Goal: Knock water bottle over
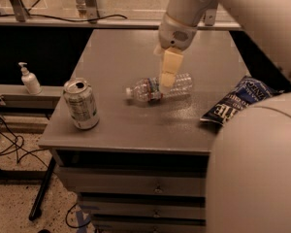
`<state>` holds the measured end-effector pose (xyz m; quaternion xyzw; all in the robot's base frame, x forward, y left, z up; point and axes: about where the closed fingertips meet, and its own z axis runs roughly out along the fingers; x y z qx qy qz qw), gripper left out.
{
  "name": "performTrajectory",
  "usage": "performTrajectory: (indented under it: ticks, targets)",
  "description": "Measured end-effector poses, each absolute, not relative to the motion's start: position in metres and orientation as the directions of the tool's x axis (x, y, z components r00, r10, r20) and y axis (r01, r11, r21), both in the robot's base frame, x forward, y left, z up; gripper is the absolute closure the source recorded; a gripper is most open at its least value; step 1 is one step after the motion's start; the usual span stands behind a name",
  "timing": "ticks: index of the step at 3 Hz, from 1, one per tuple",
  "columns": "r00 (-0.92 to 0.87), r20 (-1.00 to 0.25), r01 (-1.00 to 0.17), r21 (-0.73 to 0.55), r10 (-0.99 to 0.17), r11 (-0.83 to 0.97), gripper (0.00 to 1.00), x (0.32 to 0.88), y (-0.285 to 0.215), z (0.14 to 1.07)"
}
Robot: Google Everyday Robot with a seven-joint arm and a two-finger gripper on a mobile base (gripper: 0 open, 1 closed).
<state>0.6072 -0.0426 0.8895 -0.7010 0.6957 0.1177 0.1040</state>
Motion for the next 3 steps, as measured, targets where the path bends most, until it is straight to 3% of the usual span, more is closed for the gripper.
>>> performTrajectory:
  ticks: [2,3]
  targets:
    - [-0.216,-0.599,-0.884,-0.216,-0.771,0.415,0.0,0.585,-0.158,0.983]
    - [-0.21,-0.636,-0.837,-0.275,-0.743,0.472,0.0,0.6,-0.17,0.997]
